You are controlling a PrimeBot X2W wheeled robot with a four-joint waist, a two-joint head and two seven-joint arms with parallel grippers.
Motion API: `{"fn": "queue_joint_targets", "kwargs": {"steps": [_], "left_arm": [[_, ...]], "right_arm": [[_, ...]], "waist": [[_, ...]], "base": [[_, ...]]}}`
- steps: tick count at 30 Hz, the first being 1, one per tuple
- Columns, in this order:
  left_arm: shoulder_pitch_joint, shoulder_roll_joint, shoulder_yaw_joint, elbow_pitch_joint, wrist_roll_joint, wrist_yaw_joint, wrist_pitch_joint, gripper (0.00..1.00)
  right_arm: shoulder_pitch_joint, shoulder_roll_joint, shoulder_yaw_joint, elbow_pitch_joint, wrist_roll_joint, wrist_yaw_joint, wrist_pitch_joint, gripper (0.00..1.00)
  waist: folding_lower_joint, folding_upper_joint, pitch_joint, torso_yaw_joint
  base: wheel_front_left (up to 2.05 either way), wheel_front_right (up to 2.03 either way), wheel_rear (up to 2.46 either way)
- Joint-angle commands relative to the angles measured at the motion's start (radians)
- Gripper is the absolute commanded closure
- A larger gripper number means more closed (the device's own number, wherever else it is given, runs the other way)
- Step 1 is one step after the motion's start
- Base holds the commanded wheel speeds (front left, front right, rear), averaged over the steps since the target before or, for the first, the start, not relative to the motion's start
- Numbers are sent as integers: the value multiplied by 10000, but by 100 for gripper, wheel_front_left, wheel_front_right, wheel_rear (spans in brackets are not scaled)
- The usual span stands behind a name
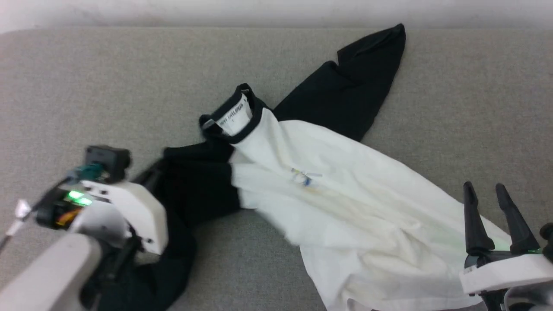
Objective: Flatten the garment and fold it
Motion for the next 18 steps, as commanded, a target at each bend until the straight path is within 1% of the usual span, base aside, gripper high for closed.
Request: {"fn": "queue_joint_targets", "kwargs": {"steps": [1, 3, 6, 9, 10, 12, 14, 15, 16, 17, 18], "left_arm": [[-80, 246, 202, -65, 128, 158, -83, 100], [-171, 766, 456, -160, 287, 306, 27, 100], [-207, 1336, 830, -38, 259, 550, 293, 100], [-117, 1835, 1021, 323, 467, 989, 538, 100], [-78, 1926, 1046, 449, 585, 1194, 580, 100], [76, 1874, 1105, 706, 561, 1545, 659, 100], [235, 1645, 1091, 853, 416, 1734, 709, 100], [306, 1471, 1079, 890, 279, 1759, 721, 78], [360, 1332, 1039, 916, 193, 1731, 702, 60], [399, 1195, 1013, 952, 102, 1682, 662, 34], [434, 1061, 1004, 1011, 9, 1651, 619, 0]], "right_arm": [[76, 17, -9, 4, 50, -7, -2, 0], [131, 17, 1, -26, 54, -7, 22, 0], [158, 17, 15, -119, 37, -7, 52, 0], [169, 17, -4, -214, 5, -7, 92, 0], [171, 17, -5, -246, -10, -7, 116, 0], [172, 17, -27, -307, -45, -7, 168, 0], [182, 17, -68, -369, -69, -7, 204, 0], [194, 17, -94, -399, -84, -7, 227, 0], [200, 17, -107, -426, -103, -7, 251, 0], [201, 17, -112, -448, -120, -7, 279, 0], [196, 17, -117, -464, -136, -7, 308, 0]], "waist": [[0, 0, -241, 22], [0, 0, -290, 1], [0, 0, -249, -63], [0, 0, -108, -132], [0, 0, -50, -154], [0, 0, 58, -188], [0, 0, 146, -188], [0, 0, 184, -173], [0, 0, 207, -156], [0, 0, 223, -136], [0, 0, 228, -111]], "base": [[0, 0, 0], [0, 0, 0], [0, 0, 0], [0, 0, 0], [0, 0, 0], [0, 0, 0], [0, 0, 0], [0, 0, 0], [0, 0, 0], [0, 0, 0], [0, 0, 0]]}}
